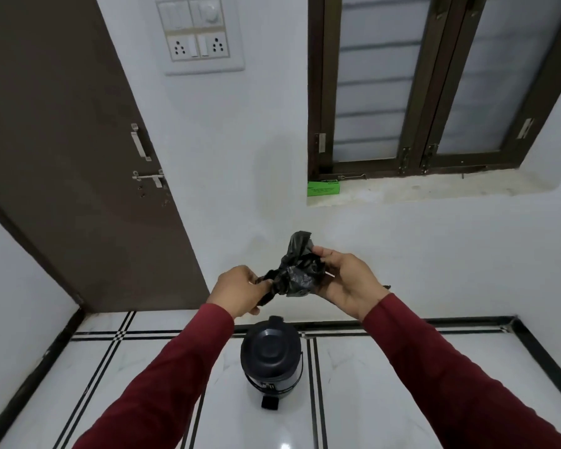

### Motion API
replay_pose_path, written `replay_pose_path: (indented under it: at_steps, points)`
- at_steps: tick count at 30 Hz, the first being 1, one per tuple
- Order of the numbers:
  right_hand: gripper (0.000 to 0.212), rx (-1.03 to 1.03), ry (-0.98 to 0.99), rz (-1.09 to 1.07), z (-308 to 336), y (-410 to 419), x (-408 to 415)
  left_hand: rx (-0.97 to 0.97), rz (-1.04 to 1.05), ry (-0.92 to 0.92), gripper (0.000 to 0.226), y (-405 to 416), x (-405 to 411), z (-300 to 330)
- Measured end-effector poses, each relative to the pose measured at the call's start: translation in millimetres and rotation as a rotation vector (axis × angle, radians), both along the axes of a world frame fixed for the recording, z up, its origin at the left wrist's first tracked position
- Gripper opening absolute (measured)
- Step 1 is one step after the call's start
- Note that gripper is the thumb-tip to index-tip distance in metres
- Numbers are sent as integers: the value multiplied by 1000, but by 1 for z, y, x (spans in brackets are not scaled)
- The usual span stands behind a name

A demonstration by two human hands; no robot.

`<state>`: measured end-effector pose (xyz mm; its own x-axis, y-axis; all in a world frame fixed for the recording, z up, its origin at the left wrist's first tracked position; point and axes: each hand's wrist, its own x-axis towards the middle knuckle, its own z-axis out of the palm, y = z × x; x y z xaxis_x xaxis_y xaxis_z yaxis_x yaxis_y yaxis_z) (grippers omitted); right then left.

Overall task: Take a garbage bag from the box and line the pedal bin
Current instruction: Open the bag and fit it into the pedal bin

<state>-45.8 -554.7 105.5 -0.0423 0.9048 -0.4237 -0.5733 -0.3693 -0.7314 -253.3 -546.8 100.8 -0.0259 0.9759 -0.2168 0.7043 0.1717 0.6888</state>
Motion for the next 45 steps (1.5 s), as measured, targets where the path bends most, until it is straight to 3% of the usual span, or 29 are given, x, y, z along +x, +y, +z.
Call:
replay_pose_path:
  at_steps: [2, 3, 5, 8, 13, 14, 16, 18, 21, 25, 29, 32, 34, 35, 37, 39, 40, 41, 42, 43, 45]
  points:
    - [14, 20, -33, 21, 1, -7, -24, 150, -58, 275, 25, -3, -20, -1]
    - [8, 46, -78, 33, 0, -10, -34, 226, -78, 313, 22, -5, -25, -2]
    - [17, 97, -191, 31, 0, -16, -60, 325, -126, 157, 18, -7, -42, 0]
    - [21, 152, -317, 34, -3, -24, -90, 201, -165, -377, 24, -10, -59, 3]
    - [19, 195, -520, 78, -9, -34, -116, 206, -152, -328, 17, -3, -89, -15]
    - [20, 210, -661, 89, -11, -36, -118, 212, -123, -369, 17, -1, -96, -18]
    - [21, 266, -1134, 103, -18, -35, -114, 251, -88, -434, 25, 2, -110, -20]
    - [18, 270, -1569, 138, -24, -34, -109, 351, -120, -375, 35, 2, -125, -23]
    - [25, 130, -1866, 190, -33, -35, -101, 463, -227, -139, 47, 1, -143, -28]
    - [23, 29, -1859, 203, -35, -30, -100, 418, -268, 416, 44, -1, -157, -30]
    - [39, 68, -1537, 127, -30, -12, -108, 269, -293, 597, 70, 5, -150, -19]
    - [48, 344, -1479, -209, -25, -9, -118, 504, -117, 576, 90, 4, -139, -10]
    - [49, 684, -1512, -450, -25, -11, -123, 750, 32, 567, 91, -1, -133, -6]
    - [52, 809, -1533, -467, -32, -12, -124, 809, 67, 569, 87, -3, -134, -10]
    - [58, 856, -1699, -246, -57, -10, -118, 658, -41, 667, 80, 0, -141, -31]
    - [49, 577, -1984, 370, -71, -16, -110, 255, -287, 794, 65, 3, -152, -55]
    - [41, 383, -2035, 745, -73, -21, -109, 30, -361, 786, 54, 2, -156, -63]
    - [33, 219, -1994, 1046, -73, -26, -109, -115, -377, 739, 47, 1, -159, -68]
    - [27, 113, -1928, 1189, -73, -26, -109, -149, -338, 681, 44, 0, -160, -70]
    - [23, 60, -1876, 1169, -71, -24, -107, -104, -260, 638, 45, 2, -160, -69]
    - [30, 53, -1781, 773, -74, -10, -100, 73, -93, 570, 57, 10, -156, -60]
